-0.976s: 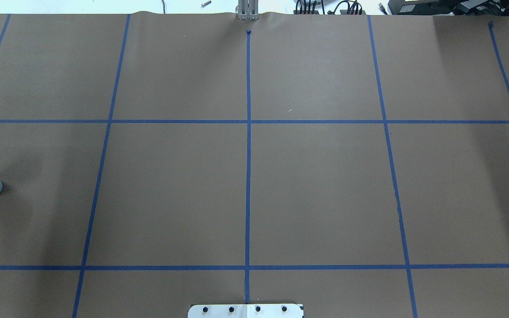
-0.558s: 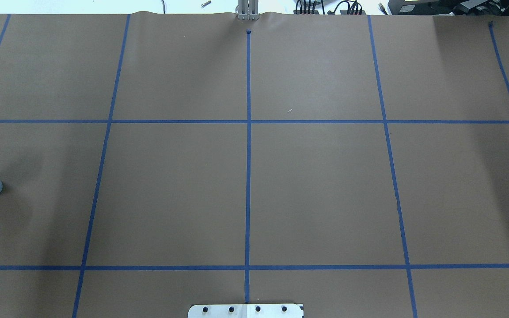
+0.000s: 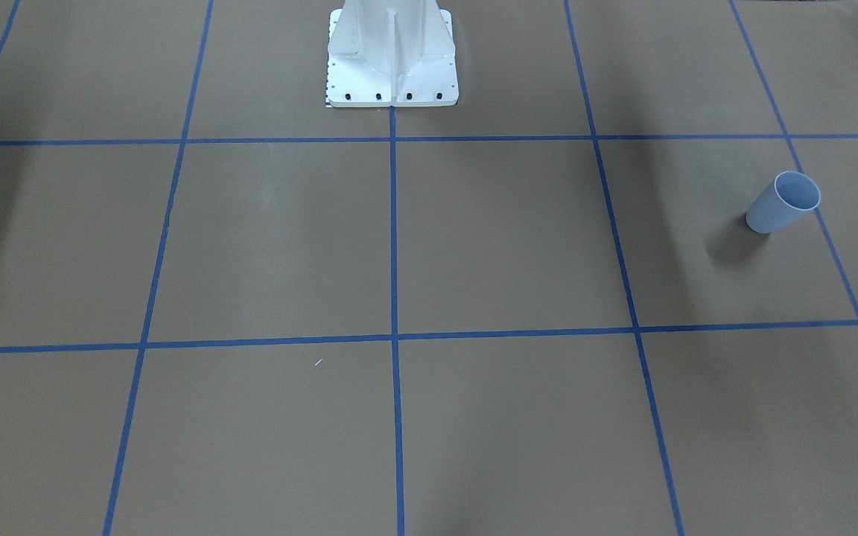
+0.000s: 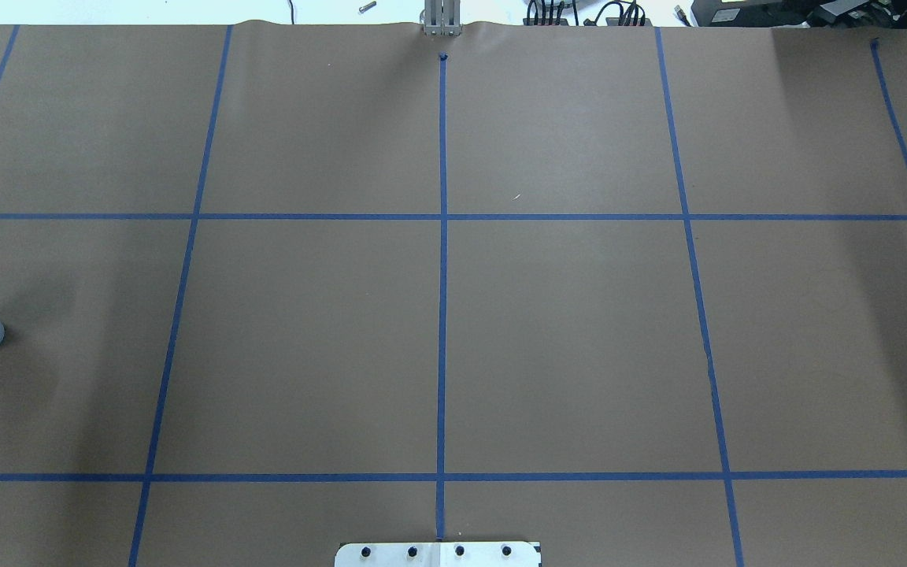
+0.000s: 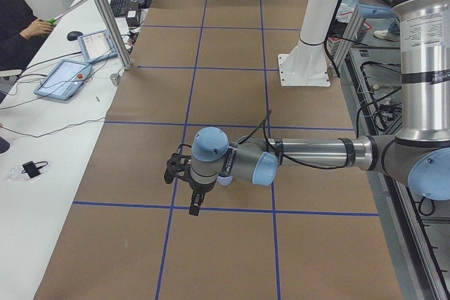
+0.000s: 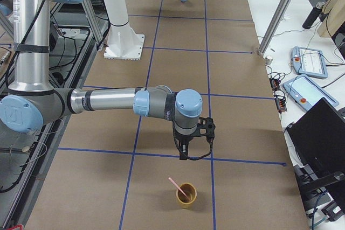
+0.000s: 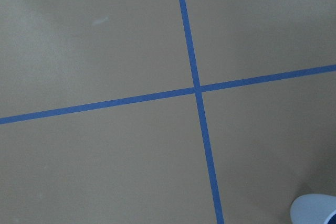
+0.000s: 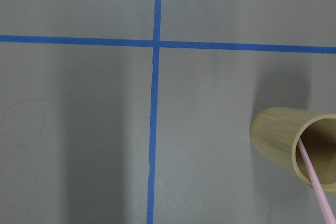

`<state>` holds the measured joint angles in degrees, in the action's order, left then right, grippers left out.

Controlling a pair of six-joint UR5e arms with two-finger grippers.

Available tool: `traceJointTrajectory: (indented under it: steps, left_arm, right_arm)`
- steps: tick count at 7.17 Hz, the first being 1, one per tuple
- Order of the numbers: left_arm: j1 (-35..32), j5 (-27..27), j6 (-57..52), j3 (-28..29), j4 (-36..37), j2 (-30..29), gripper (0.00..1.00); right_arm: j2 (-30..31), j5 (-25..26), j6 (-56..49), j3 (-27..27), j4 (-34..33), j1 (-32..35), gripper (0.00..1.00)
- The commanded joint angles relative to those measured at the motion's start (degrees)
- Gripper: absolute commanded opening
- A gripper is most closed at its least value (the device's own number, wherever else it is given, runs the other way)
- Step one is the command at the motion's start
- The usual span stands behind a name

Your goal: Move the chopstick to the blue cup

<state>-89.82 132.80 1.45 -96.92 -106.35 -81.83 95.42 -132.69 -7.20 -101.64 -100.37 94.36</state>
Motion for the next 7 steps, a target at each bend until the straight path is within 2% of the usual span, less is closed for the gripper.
traceJointTrajectory:
  steps: [1, 2, 5, 6, 7]
  left_arm:
    - [1.0, 0.4, 2.0, 0.7, -0.3, -0.8, 0.98]
    - [3.0, 0.3, 3.0, 0.6, -0.2, -1.9, 0.98]
    - [3.7, 0.4, 3.2, 1.3, -0.3, -3.1, 0.98]
    - [4.8, 0.4, 7.8, 1.2, -0.7, -3.0, 0.98]
    - [8.9, 0.4, 14.4, 0.9, -1.9, -3.0, 0.98]
  right_arm:
    - [0.2, -0.1, -0.1, -0.4, 0.0, 1.2, 1.00]
    - [-0.3, 0.0, -0.1, -0.3, 0.0, 1.4, 1.00]
    - [-0.4, 0.0, -0.2, -1.1, -0.1, 2.0, 1.00]
    - [-0.2, 0.0, -0.2, -1.2, -0.1, 2.0, 1.00]
    - [-0.1, 0.2, -0.2, -1.2, -0.1, 2.0, 1.00]
